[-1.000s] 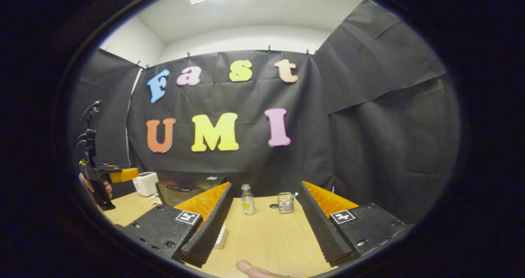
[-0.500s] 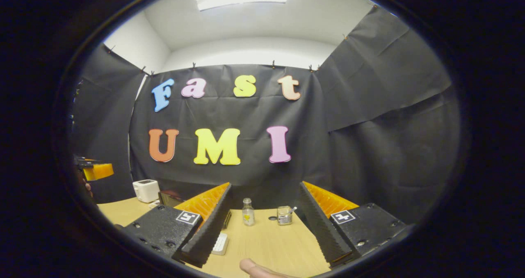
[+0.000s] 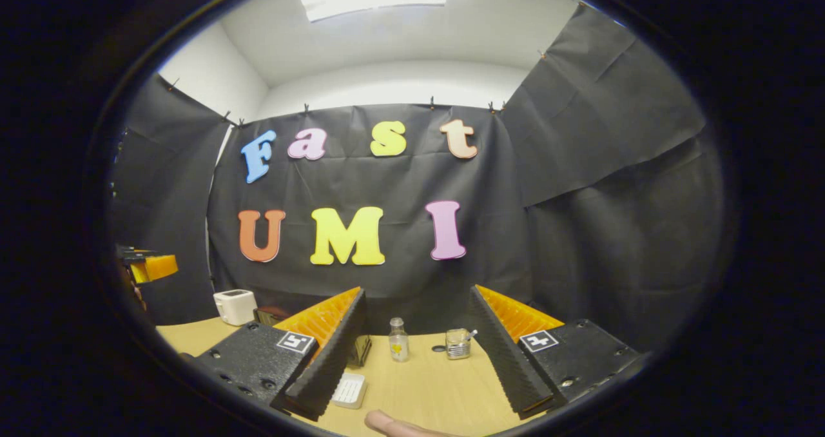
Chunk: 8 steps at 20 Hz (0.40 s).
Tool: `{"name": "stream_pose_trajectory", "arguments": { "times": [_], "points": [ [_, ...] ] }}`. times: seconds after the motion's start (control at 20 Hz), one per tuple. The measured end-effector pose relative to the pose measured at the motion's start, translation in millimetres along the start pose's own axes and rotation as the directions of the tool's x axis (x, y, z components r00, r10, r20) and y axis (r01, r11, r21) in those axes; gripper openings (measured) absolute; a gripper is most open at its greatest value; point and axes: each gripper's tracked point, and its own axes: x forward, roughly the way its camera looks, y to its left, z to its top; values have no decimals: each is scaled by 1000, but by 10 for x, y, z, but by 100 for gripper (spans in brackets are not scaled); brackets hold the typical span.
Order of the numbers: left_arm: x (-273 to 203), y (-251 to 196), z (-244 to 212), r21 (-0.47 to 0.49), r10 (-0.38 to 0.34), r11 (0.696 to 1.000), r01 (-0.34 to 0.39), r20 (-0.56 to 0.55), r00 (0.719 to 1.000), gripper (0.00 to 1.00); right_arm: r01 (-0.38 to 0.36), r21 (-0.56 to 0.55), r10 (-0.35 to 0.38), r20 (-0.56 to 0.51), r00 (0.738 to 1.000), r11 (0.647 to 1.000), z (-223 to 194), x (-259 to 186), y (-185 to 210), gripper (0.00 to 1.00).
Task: Open the electric oven with the left hand, put the food in, and close the electric oven.
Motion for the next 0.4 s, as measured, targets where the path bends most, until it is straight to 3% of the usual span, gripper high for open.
{"name": "stream_pose_trajectory", "arguments": {
  "times": [0.15,0.35,0.4],
  "points": [
    [94,24,-92,40,1,999,0,-10,1000,94,28,1,-28,9,1000,1000,26,16,-77,96],
    [154,1,-140,36,-8,999,8,-10,1000,95,45,-32,-44,5,999,999,-20,65,-113,100],
    [163,16,-138,33,-8,999,8,-9,1000,83,33,-27,-33,5,999,999,-5,71,-81,100]
  ]
}}
